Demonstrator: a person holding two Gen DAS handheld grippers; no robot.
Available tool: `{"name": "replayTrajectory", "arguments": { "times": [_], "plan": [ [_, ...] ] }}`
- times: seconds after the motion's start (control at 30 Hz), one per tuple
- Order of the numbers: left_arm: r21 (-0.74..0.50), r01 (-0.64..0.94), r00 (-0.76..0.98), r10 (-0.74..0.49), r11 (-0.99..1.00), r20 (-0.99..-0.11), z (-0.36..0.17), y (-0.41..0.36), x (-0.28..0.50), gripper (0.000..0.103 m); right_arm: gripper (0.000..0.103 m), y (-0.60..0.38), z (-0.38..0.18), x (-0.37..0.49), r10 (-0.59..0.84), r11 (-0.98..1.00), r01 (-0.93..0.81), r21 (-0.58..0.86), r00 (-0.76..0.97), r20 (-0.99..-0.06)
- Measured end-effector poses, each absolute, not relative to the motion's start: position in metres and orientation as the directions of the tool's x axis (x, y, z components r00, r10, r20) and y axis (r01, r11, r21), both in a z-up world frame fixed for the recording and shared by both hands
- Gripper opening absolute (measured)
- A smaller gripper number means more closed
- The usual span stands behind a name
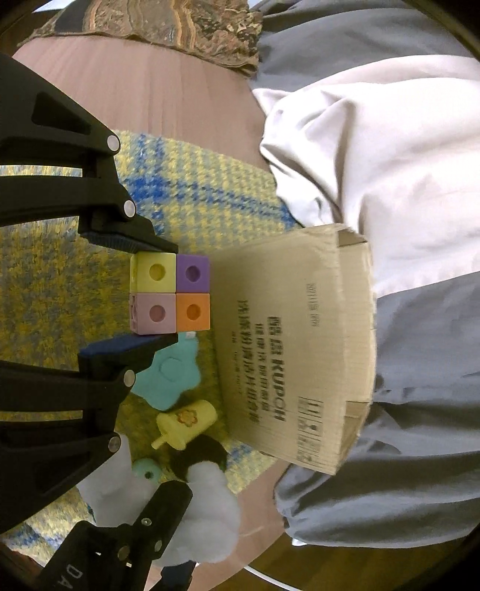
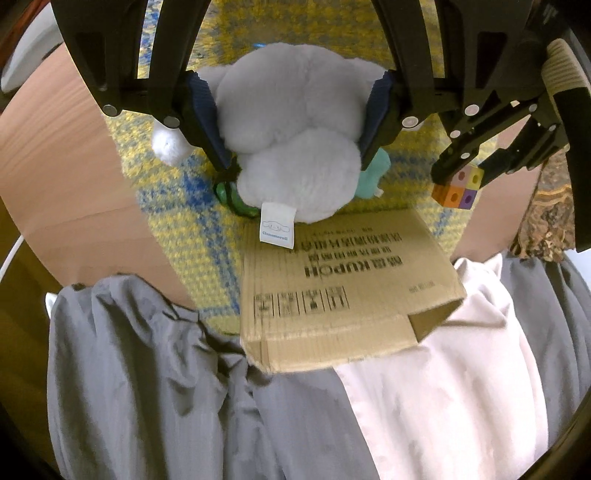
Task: Organize objects
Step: 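Lift the cube block with the left tool while the right tool carries the bunny over the box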
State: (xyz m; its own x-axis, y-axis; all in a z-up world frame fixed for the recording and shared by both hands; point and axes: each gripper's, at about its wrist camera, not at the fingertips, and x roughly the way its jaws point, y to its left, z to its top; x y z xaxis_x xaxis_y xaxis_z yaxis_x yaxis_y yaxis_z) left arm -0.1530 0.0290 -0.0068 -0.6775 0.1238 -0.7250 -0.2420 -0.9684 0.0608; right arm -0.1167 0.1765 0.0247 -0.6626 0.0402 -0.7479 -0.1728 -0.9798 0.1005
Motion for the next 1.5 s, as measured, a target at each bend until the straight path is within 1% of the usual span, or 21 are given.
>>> {"name": "replayTrajectory", "arguments": {
  "times": [0.5,0.73,1.03,1.27,1.5],
  "plan": [
    [0.043,-0.241,-0.747,0.158,-0.969,-0.646,0.055,0.026,-0.153,0.039,0.067,0.174,0.095,-0.114,0.067,-0.983,-0.163,0.084,-0.746,-0.662],
    [0.044,-0.251,-0.771,0.172,-0.967,-0.614,0.077,0.028,-0.157,0.039,0.067,0.176,0.116,-0.122,0.077,-0.984,-0.161,0.074,-0.765,-0.640],
    [0.039,-0.244,-0.786,0.174,-0.969,-0.594,0.095,0.028,-0.172,0.039,0.067,0.176,0.138,-0.136,0.096,-0.985,-0.164,0.054,-0.781,-0.617],
    [0.045,-0.262,-0.777,0.184,-0.964,-0.602,0.106,0.031,-0.196,0.039,0.067,0.176,0.148,-0.156,0.086,-0.986,-0.155,0.058,-0.780,-0.620],
    [0.041,-0.252,-0.786,0.180,-0.967,-0.592,0.117,0.034,-0.222,0.039,0.067,0.179,0.165,-0.180,0.101,-0.987,-0.155,0.039,-0.790,-0.605]
  ]
}}
